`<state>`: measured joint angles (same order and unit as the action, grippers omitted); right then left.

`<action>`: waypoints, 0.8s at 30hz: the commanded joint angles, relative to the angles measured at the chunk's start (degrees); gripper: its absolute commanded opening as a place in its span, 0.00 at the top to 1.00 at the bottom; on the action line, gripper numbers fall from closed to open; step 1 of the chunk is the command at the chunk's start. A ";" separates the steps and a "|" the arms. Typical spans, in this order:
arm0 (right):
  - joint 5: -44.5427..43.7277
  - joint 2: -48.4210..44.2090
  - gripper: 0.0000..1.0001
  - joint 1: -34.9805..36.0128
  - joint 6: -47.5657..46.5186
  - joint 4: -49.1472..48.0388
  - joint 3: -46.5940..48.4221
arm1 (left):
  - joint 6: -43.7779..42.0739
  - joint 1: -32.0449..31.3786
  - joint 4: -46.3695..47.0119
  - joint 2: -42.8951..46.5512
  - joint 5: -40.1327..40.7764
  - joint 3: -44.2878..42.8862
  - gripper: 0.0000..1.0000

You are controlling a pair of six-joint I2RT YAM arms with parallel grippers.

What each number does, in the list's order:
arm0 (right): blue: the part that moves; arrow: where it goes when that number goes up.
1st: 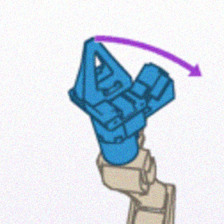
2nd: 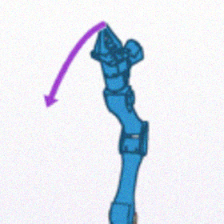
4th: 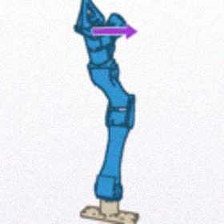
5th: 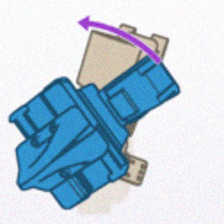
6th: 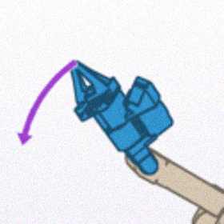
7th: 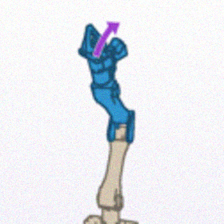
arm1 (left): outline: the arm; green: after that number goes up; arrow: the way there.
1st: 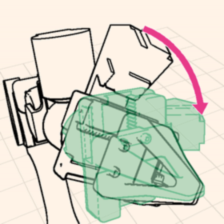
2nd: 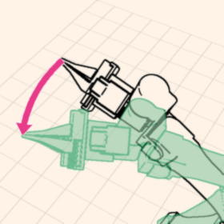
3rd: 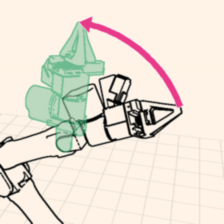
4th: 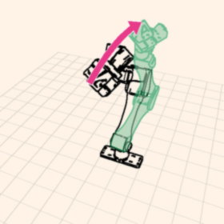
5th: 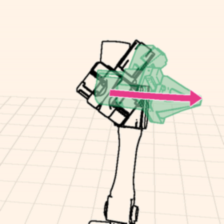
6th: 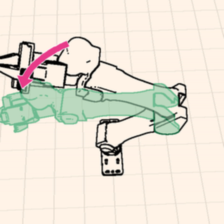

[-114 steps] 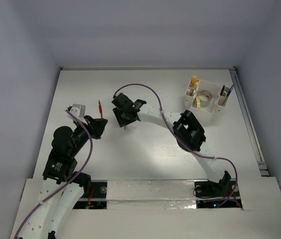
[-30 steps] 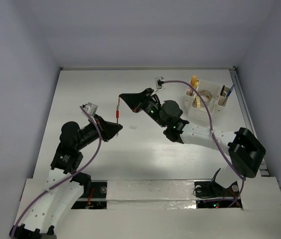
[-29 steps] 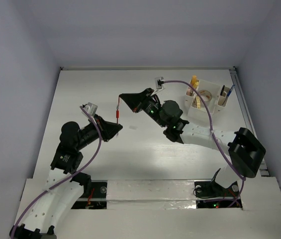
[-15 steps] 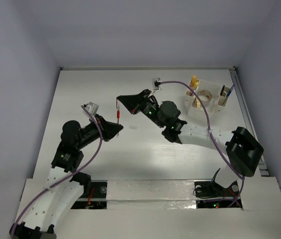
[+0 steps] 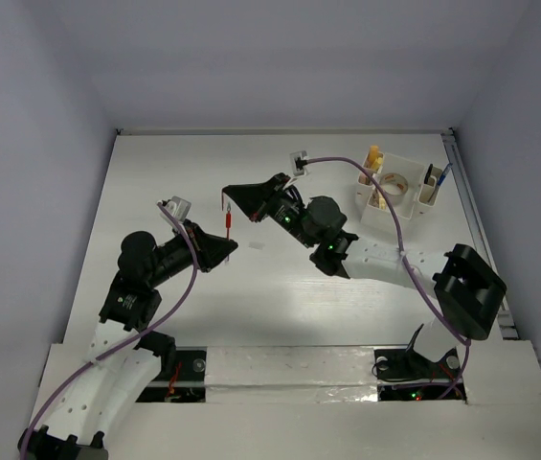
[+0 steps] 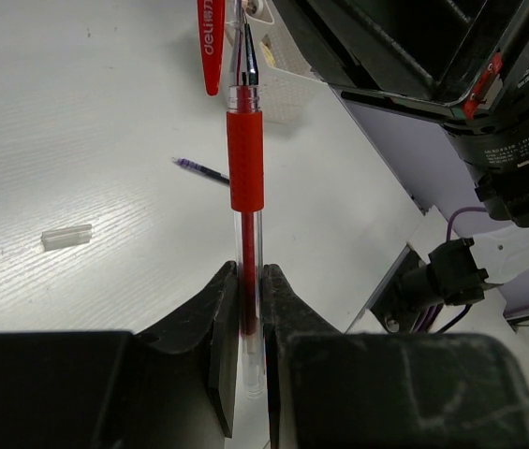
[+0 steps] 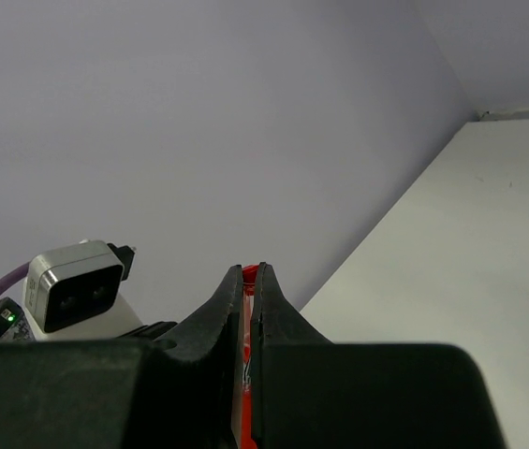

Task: Sort the stationery into containers
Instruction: Close the pen cap on the pen.

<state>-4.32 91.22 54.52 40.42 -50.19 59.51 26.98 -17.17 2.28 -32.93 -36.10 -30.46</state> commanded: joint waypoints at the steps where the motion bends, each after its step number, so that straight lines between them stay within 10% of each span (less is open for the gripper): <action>1: -1.83 -2.19 1.00 0.59 -2.54 -3.86 0.26 | -0.18 -0.15 1.93 0.23 -0.55 -0.22 1.00; 24: -3.33 -3.33 1.00 0.59 -5.44 -2.80 1.58 | 0.09 -0.15 2.73 -0.12 -1.87 0.05 1.00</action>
<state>-6.24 90.06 54.52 36.82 -50.15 59.42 27.00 -17.17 2.31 -32.95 -36.51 -30.46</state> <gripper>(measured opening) 0.053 0.076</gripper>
